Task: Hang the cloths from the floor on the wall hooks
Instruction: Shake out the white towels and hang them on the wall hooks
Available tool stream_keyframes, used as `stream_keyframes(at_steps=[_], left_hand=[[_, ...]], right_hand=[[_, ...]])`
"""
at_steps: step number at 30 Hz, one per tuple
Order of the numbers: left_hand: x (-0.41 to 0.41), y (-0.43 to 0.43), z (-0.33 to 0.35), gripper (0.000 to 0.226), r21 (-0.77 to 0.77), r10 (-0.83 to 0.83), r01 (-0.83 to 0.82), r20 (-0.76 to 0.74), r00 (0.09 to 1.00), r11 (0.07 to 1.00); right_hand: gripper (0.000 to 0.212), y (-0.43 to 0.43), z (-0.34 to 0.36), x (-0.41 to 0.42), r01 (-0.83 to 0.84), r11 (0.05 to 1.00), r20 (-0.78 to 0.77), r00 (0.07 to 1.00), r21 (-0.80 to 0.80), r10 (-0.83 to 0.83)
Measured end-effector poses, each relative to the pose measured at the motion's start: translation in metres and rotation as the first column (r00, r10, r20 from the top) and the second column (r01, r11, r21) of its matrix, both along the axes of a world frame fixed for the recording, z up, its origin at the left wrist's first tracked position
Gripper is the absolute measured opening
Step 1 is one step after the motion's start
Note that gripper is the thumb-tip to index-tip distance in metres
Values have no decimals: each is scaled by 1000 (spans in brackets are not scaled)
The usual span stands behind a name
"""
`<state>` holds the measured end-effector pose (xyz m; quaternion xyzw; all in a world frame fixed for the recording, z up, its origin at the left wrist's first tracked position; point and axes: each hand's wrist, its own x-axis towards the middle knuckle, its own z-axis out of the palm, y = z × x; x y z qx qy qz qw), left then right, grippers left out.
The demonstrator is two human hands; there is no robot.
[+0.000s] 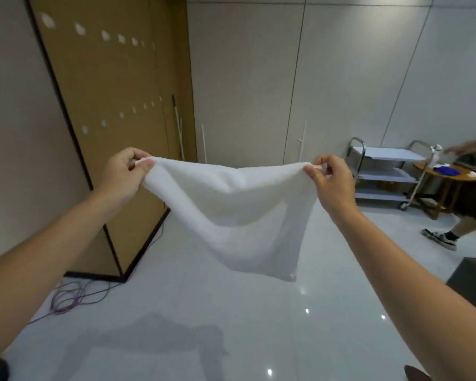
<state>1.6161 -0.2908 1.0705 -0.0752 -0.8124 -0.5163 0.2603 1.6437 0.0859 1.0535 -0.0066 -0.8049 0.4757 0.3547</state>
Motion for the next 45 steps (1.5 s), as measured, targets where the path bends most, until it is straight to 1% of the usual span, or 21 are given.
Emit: stream_keyframes(at_steps=[2,6,8,11,15,17,19,20,22,25,27,32,35,36,39,41,43,45], left_hand=[[-13,-25,8,19,6,70,-69,-18,997,998],[-30,-56,28,25,50,161,-158,-51,986,986],[-38,-65,35,22,50,206,-203,-62,977,978],[-53,-78,48,7,52,277,-274,-68,959,960],[-81,-83,73,6,19,393,-393,-102,914,919],[-98,-80,88,8,16,442,-444,-137,886,896],[-119,-73,103,8,21,488,-492,-174,855,870],[-130,-70,110,6,19,511,-517,-184,839,856],[-153,-63,124,7,6,543,-553,-198,816,833],[-185,-58,134,9,-6,547,-560,-204,812,829],[-202,-54,138,8,-18,535,-551,-214,817,834],[-239,-42,148,30,-97,512,-560,-299,805,823],[-263,-38,158,43,-138,523,-581,-310,794,802],[-273,-39,162,45,-143,519,-578,-308,797,803],[-304,-48,170,43,-105,510,-555,-282,812,825],[-327,-57,173,40,-112,495,-540,-280,823,834],[-351,-71,178,31,-149,472,-531,-305,827,834],[-374,-86,188,16,-219,445,-531,-344,827,818]], right_hand=[[11,-21,7,-26,-45,999,-11,999,-5,45],[26,-57,24,-80,-145,989,-48,988,-4,144],[23,-71,33,-108,-186,983,-36,982,6,186],[15,-89,48,-149,-255,967,-42,966,12,256],[10,-103,68,-209,-373,927,-60,925,23,374],[11,-105,81,-240,-441,897,-78,893,46,443],[7,-104,95,-271,-496,865,-109,858,77,501],[11,-102,102,-287,-520,848,-138,837,101,530],[26,-96,115,-319,-565,812,-186,790,145,584],[29,-85,130,-367,-595,773,-185,752,221,632],[37,-76,137,-395,-609,752,-178,734,252,655],[41,-71,151,-462,-628,705,-173,694,329,699],[40,-81,166,-495,-650,684,-157,677,330,719],[40,-85,170,-507,-656,682,-159,672,324,723],[39,-103,180,-539,-675,673,-171,656,302,735],[28,-116,183,-561,-670,665,-190,643,329,742],[12,-129,187,-584,-629,681,-214,656,376,724],[13,-143,194,-607,-616,704,-239,668,355,705]])
